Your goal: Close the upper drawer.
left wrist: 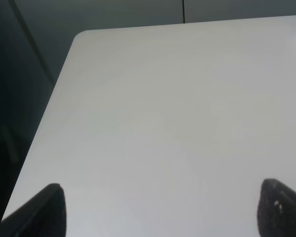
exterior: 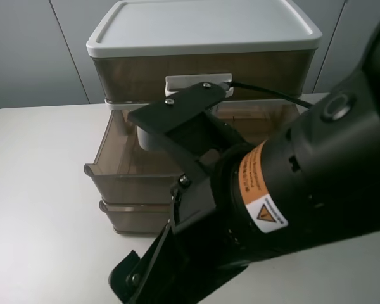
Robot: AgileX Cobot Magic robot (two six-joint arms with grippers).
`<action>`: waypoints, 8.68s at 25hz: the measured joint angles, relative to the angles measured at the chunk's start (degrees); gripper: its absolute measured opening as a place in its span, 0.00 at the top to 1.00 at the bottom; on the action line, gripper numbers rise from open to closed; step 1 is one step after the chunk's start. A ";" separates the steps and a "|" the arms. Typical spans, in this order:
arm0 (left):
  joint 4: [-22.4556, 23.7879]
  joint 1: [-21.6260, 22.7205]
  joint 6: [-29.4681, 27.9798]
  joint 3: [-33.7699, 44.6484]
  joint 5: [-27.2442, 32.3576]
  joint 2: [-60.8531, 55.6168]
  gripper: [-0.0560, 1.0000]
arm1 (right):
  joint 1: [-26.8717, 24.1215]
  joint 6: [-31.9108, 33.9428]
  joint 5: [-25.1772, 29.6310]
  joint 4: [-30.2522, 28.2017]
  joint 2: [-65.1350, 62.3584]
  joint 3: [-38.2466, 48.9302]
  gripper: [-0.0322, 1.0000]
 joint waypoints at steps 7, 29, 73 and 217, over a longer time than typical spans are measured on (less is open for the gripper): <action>0.00 0.00 0.00 0.00 0.00 0.00 0.24 | -1.52 -10.23 -1.95 6.71 0.89 1.47 0.29; 0.00 0.00 0.00 0.00 -0.10 0.00 0.24 | -8.52 -12.61 -8.92 7.94 3.13 8.97 0.29; 0.00 0.00 0.00 0.00 -0.10 0.00 0.24 | -20.09 -3.01 -27.83 -3.65 8.52 9.18 0.29; 0.00 0.00 0.00 0.00 -0.10 0.00 0.24 | -75.07 -25.97 25.01 0.45 -76.69 20.69 0.29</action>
